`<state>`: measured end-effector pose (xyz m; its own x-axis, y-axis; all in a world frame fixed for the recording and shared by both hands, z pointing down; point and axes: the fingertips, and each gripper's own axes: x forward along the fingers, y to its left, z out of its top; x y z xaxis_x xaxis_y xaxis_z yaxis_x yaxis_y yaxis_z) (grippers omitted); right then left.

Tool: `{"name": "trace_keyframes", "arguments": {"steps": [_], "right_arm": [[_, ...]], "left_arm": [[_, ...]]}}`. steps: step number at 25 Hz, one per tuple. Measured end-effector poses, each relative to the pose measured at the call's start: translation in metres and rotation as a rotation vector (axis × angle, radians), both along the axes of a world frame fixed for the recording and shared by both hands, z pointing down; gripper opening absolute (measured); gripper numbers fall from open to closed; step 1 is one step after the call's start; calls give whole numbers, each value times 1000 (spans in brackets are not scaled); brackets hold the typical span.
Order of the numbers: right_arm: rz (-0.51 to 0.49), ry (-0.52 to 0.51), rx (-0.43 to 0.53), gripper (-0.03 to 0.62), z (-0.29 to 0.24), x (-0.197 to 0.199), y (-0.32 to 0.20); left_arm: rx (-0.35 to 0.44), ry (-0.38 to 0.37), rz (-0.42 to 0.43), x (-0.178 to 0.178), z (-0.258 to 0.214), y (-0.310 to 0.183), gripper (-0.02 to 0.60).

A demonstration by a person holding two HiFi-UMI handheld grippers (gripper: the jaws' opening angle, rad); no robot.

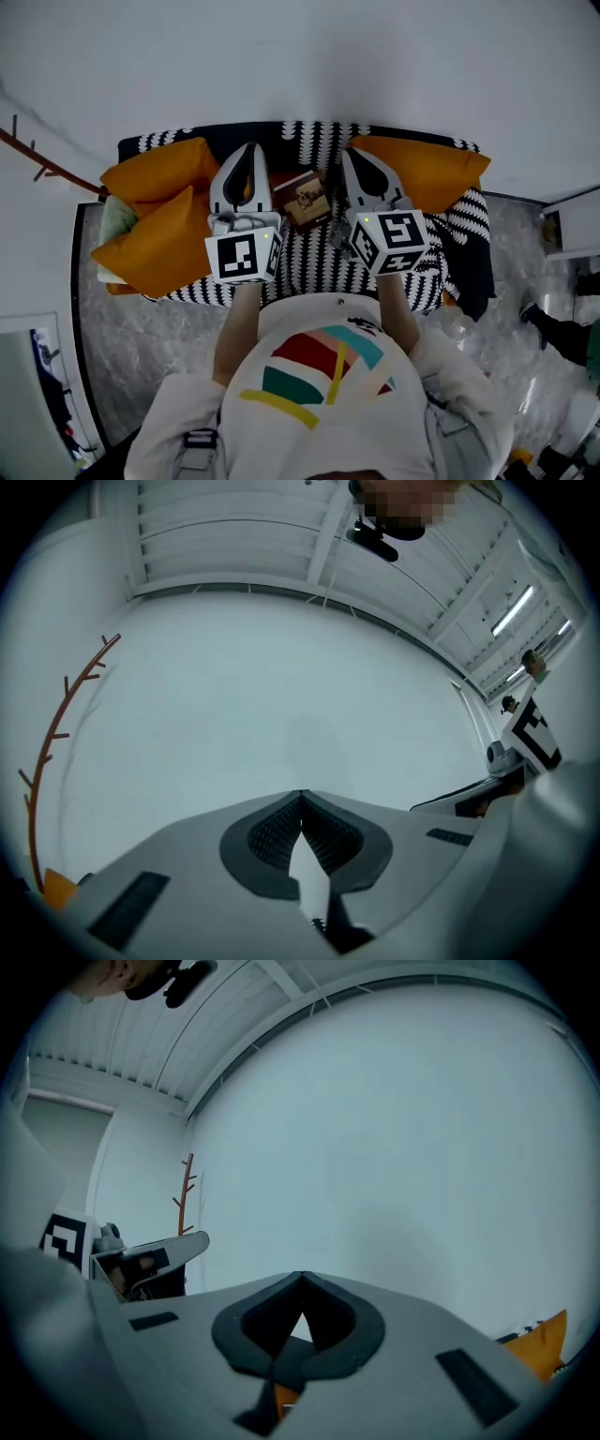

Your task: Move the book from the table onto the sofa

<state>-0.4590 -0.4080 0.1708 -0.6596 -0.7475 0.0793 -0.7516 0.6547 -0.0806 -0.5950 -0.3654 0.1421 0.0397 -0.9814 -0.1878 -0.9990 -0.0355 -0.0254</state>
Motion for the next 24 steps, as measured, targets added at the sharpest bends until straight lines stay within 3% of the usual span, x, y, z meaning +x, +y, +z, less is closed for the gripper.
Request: {"name": "trace_keyframes", "arguments": {"steps": [11,24], "right_arm": [[-59,29,64,12,-14,-13,11],[-34,43,78,12,-15,-4,8]], "left_arm": [[26,19,-38,-7,-7,7,8],[35,10,-23,2,-10,1,8]]}}
